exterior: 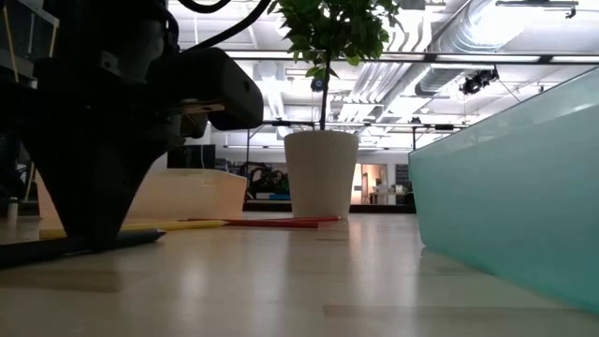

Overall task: Sort pens & pencils
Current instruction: Put the black pen into the orange bin, then put the yellow colored pencil into the green bin

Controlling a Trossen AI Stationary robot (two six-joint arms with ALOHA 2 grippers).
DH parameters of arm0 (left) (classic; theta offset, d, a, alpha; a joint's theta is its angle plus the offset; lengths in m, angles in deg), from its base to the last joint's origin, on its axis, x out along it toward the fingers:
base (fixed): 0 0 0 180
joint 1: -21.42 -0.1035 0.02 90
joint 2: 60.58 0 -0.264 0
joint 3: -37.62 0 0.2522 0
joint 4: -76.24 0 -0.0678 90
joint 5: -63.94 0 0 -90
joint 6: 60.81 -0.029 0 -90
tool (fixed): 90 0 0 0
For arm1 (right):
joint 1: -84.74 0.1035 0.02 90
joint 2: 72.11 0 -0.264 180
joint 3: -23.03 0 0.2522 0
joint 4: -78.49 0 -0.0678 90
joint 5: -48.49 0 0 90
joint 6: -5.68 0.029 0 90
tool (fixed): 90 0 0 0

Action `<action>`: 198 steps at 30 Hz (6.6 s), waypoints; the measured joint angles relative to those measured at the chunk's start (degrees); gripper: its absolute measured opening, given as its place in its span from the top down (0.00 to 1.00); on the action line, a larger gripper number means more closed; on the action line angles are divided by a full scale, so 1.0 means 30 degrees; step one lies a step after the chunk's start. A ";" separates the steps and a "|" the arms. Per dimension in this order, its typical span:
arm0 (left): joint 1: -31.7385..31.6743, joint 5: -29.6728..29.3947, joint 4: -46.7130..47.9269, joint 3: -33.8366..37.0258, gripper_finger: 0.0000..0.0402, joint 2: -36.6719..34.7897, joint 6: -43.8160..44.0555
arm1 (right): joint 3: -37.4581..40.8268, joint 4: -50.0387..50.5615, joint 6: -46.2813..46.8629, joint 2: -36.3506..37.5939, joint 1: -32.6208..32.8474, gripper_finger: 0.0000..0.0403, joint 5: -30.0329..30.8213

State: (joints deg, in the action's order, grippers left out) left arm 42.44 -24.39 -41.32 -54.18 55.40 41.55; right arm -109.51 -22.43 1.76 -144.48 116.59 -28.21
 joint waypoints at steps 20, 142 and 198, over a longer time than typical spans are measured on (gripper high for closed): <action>0.0000 -0.0291 -0.0231 0.0000 0.90 0.0007 -0.0032 | 0.0000 -0.0003 0.0146 -0.0005 0.0003 0.83 -0.0001; -1.5175 -0.4334 1.0253 0.0074 0.91 -0.8284 -3.2042 | 0.0002 -0.2720 0.1979 -0.2301 -0.5037 0.83 0.0532; 0.2708 -1.9848 -0.0530 0.0073 0.71 -1.5082 -2.2144 | 0.0007 -0.2386 0.2407 -0.7646 -0.5187 0.83 -0.0599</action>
State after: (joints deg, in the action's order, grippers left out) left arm 50.56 -83.93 -42.91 -53.96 10.16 -24.88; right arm -109.49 -29.58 8.98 -167.42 101.03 -30.01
